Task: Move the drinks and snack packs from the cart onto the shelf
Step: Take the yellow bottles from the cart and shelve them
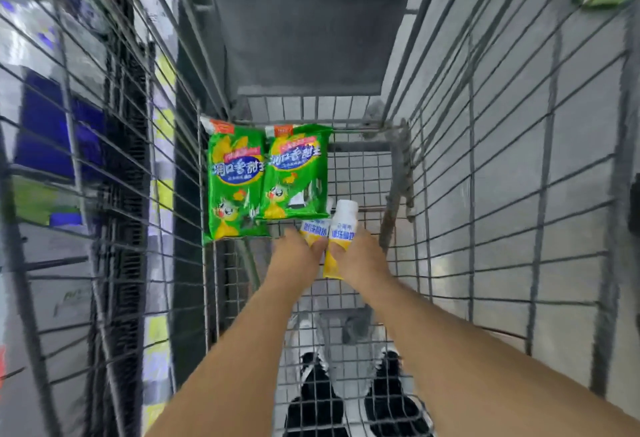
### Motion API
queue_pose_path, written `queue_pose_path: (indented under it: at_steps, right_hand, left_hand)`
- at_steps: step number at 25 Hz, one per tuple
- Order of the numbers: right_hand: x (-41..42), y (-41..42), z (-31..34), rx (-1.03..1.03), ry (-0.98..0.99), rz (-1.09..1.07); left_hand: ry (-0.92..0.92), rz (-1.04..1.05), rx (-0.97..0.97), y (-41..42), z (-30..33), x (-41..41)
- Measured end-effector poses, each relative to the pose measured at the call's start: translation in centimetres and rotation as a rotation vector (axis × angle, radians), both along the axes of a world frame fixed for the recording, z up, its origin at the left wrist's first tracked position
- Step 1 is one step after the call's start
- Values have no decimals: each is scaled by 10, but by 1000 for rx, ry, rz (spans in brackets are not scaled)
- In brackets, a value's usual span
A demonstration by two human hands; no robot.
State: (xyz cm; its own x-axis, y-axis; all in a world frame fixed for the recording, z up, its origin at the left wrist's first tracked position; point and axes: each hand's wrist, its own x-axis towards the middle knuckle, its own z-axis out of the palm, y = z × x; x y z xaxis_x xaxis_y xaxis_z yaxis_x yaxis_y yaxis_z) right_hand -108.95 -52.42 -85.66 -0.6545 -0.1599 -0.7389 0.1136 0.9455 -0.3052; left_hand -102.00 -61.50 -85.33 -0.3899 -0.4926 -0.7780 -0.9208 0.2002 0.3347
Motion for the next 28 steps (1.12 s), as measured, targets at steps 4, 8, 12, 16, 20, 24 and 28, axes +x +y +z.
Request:
queue_pose_path:
  at_steps: [4, 8, 12, 16, 20, 24, 28]
  right_hand:
    - [-1, 4, -3, 40, -86, -44]
    - [4, 7, -4, 144, -136, -42]
    - [3, 10, 14, 133, -117, -20]
    - [-7, 16, 77, 26, -89, 53]
    - [-24, 7, 179, -154, -74, 70]
    - [-28, -29, 298, -338, -36, 227]
    - [-15, -61, 417, -519, 76, 421]
  left_hand:
    - [-32, -66, -58, 3, 18, 0]
    - [-84, 75, 45, -1, 24, 7]
    - [-134, 209, 224, 4, 39, 19]
    - [-27, 460, 400, 11, 96, 39]
    - [170, 560, 409, -16, 195, 47]
    - [411, 656, 322, -52, 317, 56]
    - [552, 699, 129, -69, 428, 85]
